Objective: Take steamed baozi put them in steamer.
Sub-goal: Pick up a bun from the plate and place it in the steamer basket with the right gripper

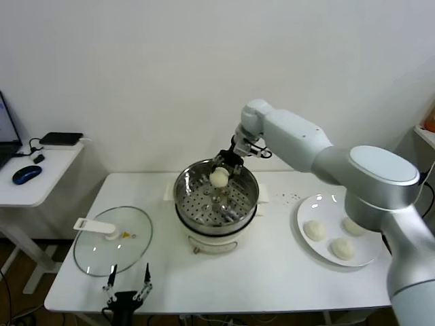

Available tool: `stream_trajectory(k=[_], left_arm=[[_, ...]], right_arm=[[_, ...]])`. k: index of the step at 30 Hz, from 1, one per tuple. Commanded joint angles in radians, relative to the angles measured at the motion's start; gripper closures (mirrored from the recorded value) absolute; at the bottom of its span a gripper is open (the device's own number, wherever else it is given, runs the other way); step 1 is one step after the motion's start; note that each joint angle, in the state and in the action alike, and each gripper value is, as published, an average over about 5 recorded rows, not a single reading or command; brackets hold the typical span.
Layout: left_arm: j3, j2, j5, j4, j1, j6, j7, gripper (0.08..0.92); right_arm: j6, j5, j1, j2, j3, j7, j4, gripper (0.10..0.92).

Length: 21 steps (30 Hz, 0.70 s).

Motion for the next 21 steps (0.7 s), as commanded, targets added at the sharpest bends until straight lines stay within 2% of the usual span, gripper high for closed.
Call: stream_trajectory(k=[1, 13, 21], left_arm=[[0.002, -0.001, -0.001, 0.002, -0.002, 0.001, 0.0, 0.177], [0.007, -0.003, 0.002, 0.001, -0.004, 0.001, 0.001, 0.177], [0.008, -0.006, 0.004, -0.004, -0.003, 0.0, 0.001, 0.177]], right_arm=[[0.049, -0.019, -0.028, 0.056, 0.016, 0.012, -0.1, 0.394], [0.049, -0.015, -0.031, 0.08, 0.031, 0.033, -0.142, 0.352], [0.049, 0.096, 0.004, 0.039, 0.01, 0.019, -0.096, 0.211]])
